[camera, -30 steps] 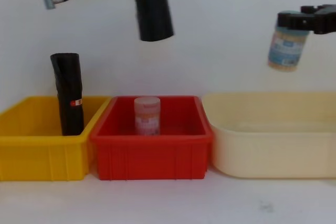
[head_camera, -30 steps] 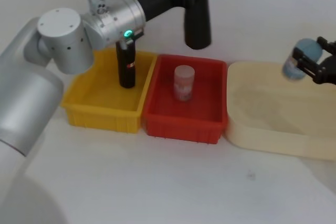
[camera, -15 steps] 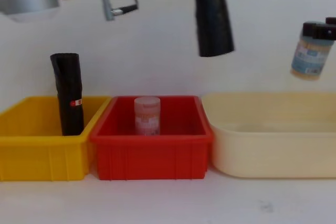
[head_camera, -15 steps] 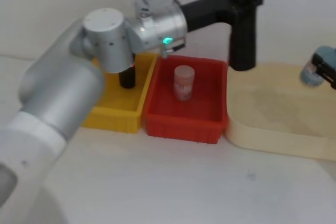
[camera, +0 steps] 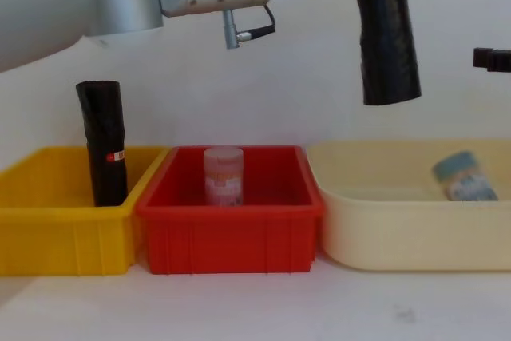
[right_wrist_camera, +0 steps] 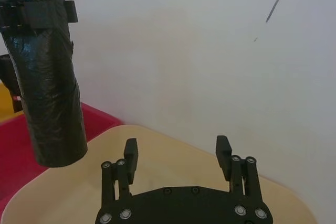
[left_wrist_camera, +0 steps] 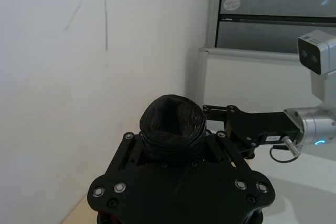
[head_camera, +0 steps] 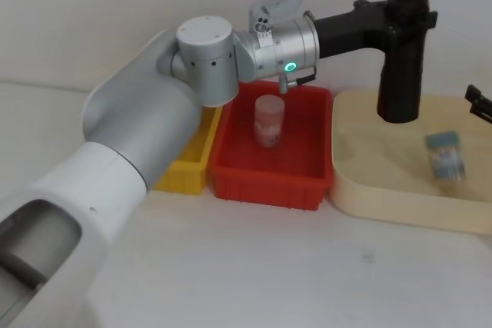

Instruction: Pick up the garbage bag with the one hand and transfer it to the other hand.

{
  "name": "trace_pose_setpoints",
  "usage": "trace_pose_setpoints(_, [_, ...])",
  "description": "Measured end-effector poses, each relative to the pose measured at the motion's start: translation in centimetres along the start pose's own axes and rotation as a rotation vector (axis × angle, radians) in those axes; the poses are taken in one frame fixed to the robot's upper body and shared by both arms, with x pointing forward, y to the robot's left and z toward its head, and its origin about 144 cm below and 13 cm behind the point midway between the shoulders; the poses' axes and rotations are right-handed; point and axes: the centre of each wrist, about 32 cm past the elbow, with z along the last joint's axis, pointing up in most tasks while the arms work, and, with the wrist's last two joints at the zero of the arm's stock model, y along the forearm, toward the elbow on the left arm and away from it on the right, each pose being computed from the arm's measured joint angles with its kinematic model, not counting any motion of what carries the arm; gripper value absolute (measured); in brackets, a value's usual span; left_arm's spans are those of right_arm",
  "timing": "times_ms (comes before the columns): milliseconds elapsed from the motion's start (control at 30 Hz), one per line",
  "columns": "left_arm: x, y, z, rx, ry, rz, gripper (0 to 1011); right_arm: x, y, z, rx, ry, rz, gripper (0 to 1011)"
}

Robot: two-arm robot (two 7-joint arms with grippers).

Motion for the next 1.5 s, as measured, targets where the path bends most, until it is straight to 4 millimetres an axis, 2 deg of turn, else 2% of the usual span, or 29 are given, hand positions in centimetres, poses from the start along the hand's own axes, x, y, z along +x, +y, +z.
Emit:
trace_pose_setpoints(33, [0.0, -0.1, 0.0, 0.001, 0.001, -0.003, 348, 0.0, 0.0, 0.0, -0.001, 0.000, 0.000, 896])
trace_pose_setpoints(167, [0.0, -0.7, -0.2, 0.006, 0.008, -0.018, 348, 0.2, 0.0, -0.1, -0.003, 0.001, -0.003, 1001])
trace_pose_setpoints(567, [-0.1, -1.5, -0.4, 0.013, 0.015, -0.039, 348, 0.3, -0.2, 0.0, 0.008, 0.037, 0.065, 1000])
trace_pose_setpoints(1500, [-0.1, -2.0, -0.5, 0.018, 0.020, -0.051, 348, -0.8, -0.6, 2.0, 0.011, 0.175, 0.414, 1000])
